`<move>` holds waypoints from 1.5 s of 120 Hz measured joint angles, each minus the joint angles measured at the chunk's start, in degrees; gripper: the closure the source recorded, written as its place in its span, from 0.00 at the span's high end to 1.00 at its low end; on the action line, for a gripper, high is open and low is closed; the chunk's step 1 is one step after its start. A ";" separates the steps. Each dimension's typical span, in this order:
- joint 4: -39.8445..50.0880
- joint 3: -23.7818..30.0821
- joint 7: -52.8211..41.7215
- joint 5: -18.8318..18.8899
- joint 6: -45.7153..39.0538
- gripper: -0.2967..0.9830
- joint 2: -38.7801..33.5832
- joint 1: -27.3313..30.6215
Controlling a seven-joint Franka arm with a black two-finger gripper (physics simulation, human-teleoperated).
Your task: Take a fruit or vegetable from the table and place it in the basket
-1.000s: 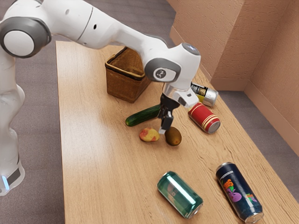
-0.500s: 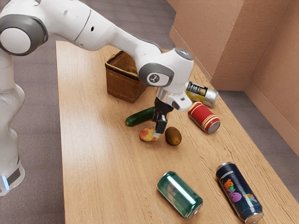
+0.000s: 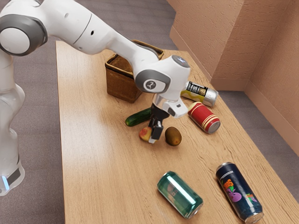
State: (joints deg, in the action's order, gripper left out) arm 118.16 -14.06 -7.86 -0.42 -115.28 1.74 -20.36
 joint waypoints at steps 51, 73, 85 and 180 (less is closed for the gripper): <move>0.08 0.00 -0.05 -0.01 -0.42 0.75 0.63 0.57; 0.08 0.00 0.07 -0.06 -0.46 0.66 0.75 0.16; 0.08 0.00 0.17 -0.07 -0.47 0.61 0.75 0.14; -16.23 -1.83 0.56 5.00 7.78 0.49 -2.03 -2.72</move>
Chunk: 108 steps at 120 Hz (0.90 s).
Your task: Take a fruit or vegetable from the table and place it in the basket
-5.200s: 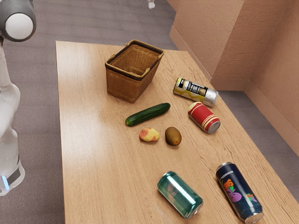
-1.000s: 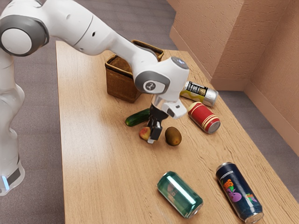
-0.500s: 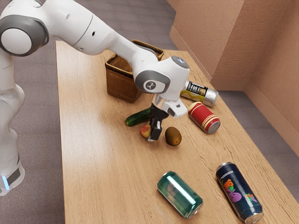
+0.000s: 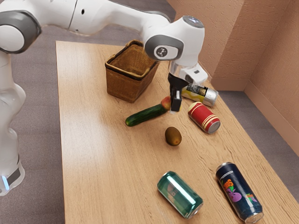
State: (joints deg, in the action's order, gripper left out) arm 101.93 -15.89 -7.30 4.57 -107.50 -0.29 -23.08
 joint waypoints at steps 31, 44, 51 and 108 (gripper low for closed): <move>-5.29 -1.88 -0.35 1.56 4.19 0.49 -1.81 0.86; -6.13 -4.09 -0.58 1.67 5.14 0.49 -1.97 4.78; -6.23 -5.32 -0.69 1.69 5.48 0.49 -2.01 7.53; -6.67 -6.41 -1.31 1.79 6.61 0.49 -1.82 8.30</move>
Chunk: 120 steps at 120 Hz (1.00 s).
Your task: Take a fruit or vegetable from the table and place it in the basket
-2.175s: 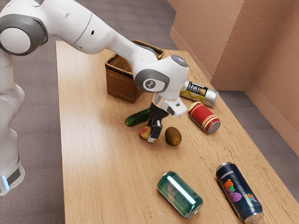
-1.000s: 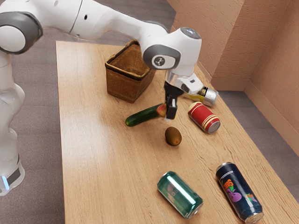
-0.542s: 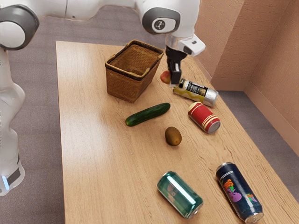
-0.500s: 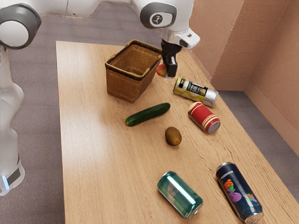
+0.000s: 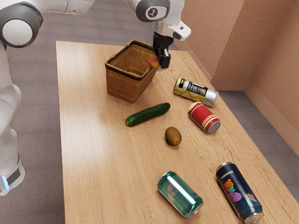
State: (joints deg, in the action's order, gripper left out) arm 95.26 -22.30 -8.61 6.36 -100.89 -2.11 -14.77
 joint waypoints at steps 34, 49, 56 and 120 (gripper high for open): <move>-1.72 -0.70 -0.22 -0.04 2.33 0.49 0.94 -3.82; -1.73 -1.08 -0.35 -0.07 2.71 0.49 0.97 -3.46; -1.86 -1.11 -0.40 -0.08 2.82 0.49 0.98 -2.78; -2.44 -2.02 -0.67 -0.10 3.60 0.49 1.41 4.97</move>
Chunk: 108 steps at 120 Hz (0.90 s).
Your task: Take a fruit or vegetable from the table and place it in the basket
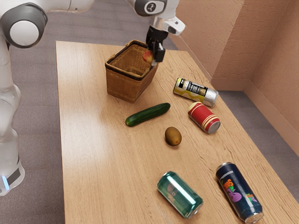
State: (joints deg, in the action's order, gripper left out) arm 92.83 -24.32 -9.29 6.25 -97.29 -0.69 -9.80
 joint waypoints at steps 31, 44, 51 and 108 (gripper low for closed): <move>-1.21 -0.27 -0.08 -0.01 1.37 0.49 -0.08 1.72; -1.30 -1.43 -0.12 -0.01 1.81 0.49 -0.14 0.60; -1.31 -1.70 -0.14 -0.01 2.00 0.49 -0.14 0.18; -1.32 -4.67 -0.46 -0.01 3.17 0.49 -0.17 -5.78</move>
State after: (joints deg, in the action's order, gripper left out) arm 91.51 -28.99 -9.75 6.25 -94.13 -0.86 -15.58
